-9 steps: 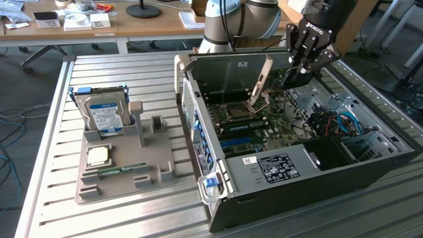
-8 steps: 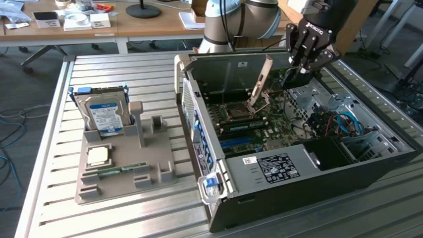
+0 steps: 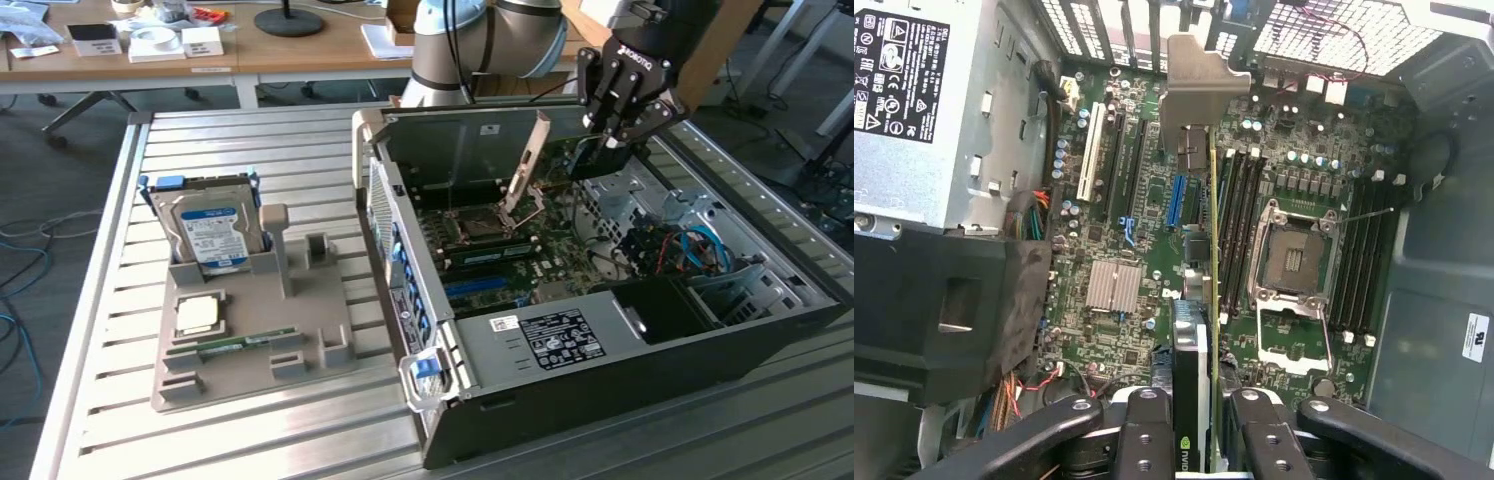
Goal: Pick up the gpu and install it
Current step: 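Insert the gpu into the slot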
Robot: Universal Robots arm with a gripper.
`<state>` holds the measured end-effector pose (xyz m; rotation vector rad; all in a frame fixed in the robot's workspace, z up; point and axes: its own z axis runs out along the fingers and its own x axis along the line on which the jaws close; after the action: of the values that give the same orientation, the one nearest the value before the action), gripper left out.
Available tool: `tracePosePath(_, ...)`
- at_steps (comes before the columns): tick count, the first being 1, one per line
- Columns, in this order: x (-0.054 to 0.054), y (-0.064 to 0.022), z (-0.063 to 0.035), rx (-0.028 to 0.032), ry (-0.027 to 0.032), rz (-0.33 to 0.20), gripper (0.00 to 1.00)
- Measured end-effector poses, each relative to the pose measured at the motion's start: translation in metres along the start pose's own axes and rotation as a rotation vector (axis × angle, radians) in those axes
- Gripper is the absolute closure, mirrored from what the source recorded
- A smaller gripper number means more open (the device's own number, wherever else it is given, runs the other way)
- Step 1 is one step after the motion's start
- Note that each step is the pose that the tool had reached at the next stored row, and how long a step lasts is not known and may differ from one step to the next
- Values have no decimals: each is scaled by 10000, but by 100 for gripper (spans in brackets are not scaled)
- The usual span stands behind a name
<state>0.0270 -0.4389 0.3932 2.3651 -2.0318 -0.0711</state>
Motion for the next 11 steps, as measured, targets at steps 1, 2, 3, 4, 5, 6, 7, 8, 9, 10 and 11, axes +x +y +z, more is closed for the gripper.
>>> tracePosePath(1, 0, 0, 0, 0, 0, 0, 73)
tracePosePath(2, 0, 0, 0, 0, 0, 0, 73)
tracePosePath(3, 0, 0, 0, 0, 0, 0, 73)
tracePosePath(4, 0, 0, 0, 0, 0, 0, 73)
tracePosePath(5, 0, 0, 0, 0, -1, -1, 73)
tracePosePath(6, 0, 0, 1, 1, -1, 8, 73)
tracePosePath(7, 0, 0, 2, 1, -4, 80, 73)
tracePosePath(8, 0, 0, 5, 5, -12, 231, 73)
tracePosePath(9, 0, -1, 9, 9, -21, 426, 73)
tracePosePath(10, 0, -1, 12, 11, -29, 600, 73)
tracePosePath(11, 0, -1, 14, 15, -37, 785, 73)
